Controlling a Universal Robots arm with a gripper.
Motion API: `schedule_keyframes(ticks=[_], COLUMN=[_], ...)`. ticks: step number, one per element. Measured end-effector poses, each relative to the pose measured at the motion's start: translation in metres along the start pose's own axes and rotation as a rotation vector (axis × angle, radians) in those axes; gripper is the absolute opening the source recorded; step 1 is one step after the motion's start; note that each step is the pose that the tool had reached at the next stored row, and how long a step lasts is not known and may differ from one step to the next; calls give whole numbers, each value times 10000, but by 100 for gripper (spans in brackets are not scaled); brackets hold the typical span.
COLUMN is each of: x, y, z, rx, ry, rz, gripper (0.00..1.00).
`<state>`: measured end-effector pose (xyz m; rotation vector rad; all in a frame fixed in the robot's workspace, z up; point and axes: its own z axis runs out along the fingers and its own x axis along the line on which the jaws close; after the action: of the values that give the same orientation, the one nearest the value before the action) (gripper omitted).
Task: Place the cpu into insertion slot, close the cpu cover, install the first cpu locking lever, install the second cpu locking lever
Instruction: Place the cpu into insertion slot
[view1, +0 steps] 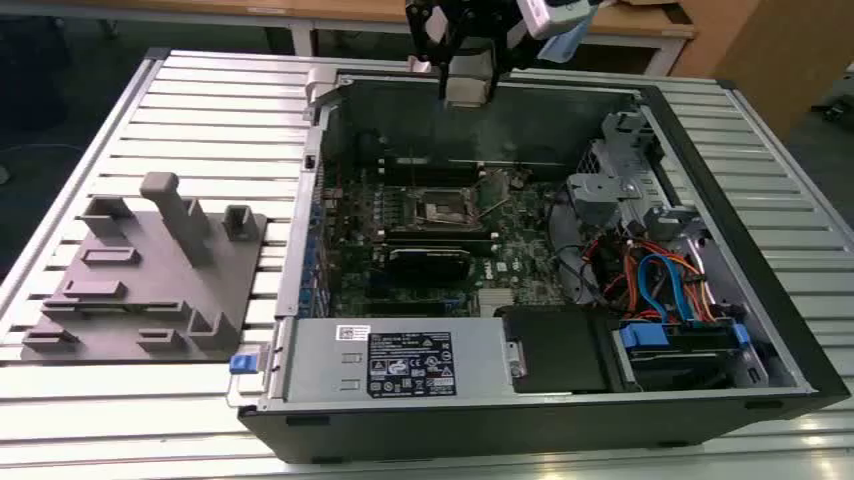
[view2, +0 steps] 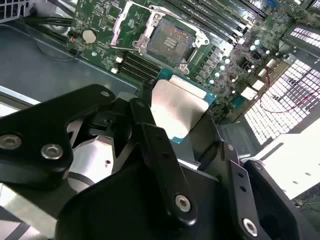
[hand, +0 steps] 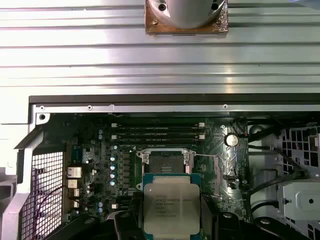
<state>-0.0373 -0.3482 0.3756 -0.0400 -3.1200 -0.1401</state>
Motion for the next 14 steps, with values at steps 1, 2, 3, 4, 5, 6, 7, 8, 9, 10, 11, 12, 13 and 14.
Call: schedule_keyframes(ticks=[1, 2, 3, 4, 5, 6, 7, 8, 9, 10, 11, 12, 13, 14], x=[0, 0, 0, 0, 0, 0, 0, 0, 0, 0, 0, 0, 0, 0], y=[0, 0, 0, 0, 0, 0, 0, 0, 0, 0, 0, 0, 0, 0], z=[0, 0, 0, 0, 0, 0, 0, 0, 0, 0, 0, 0, 0, 0], rx=[0, 1, 1, 0, 0, 0, 0, 0, 0, 0, 0, 0, 0, 0], ry=[0, 0, 0, 0, 0, 0, 0, 0, 0, 0, 0, 0, 0, -3], rz=[0, 0, 0, 0, 0, 0, 0, 0, 0, 0, 0, 0, 9, 29], gripper=[54, 54, 54, 54, 54, 54, 54, 54, 54, 54, 54, 54, 54, 54])
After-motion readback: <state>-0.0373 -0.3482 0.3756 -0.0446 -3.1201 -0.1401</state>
